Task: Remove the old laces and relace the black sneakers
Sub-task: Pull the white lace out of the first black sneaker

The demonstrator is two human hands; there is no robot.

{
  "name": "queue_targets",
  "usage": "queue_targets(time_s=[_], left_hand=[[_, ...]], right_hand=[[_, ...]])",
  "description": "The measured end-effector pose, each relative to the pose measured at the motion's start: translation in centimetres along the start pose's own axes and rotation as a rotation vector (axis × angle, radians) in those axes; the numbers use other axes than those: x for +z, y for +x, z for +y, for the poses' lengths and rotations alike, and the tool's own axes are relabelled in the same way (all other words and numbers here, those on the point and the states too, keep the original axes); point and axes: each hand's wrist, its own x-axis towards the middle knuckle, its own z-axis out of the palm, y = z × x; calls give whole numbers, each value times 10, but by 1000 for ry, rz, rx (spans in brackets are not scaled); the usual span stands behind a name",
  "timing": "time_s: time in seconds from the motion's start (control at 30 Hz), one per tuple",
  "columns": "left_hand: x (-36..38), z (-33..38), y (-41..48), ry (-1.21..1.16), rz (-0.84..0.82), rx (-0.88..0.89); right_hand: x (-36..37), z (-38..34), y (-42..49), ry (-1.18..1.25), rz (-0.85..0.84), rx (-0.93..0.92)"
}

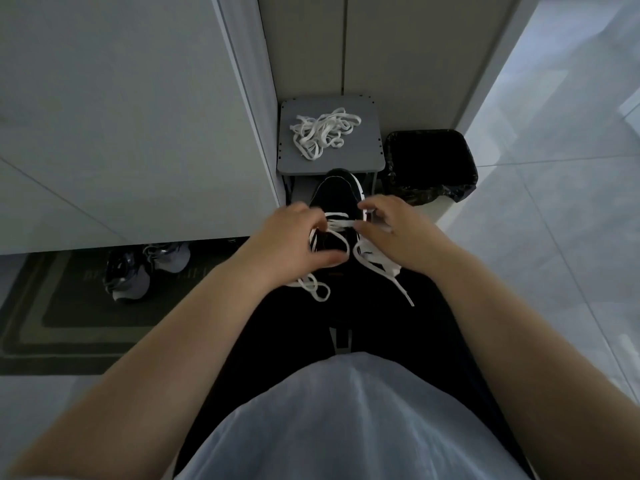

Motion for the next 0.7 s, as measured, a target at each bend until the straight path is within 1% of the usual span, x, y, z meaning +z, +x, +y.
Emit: queue_targets(time_s=[0.03,0.1,0.17,0.27,0.33,0.53,0.63,0.7], left_hand=[[-2,-1,6,-78,55,-17],[0,-3,18,-199,139,-37],[9,-7,26,-265,162,-72],[20,-14,28,-276,172,-111],[24,-16,27,-288,187,-120],[28,-11,25,-306,210,-184],[32,-9,30,-316,181,-258],[37,-7,32,-291,150,-267]], right_hand=[[4,-1,6,-16,11,9],[13,-3,12,-55,3,83],[20,-6,8,-65,19,132],[26,-10,-6,-57,91,78],[28,-9,-11,-79,107,61],[29,-1,10,-50,183,115],[33,-3,19,-10,206,153],[35,-4,20,0,209,160]])
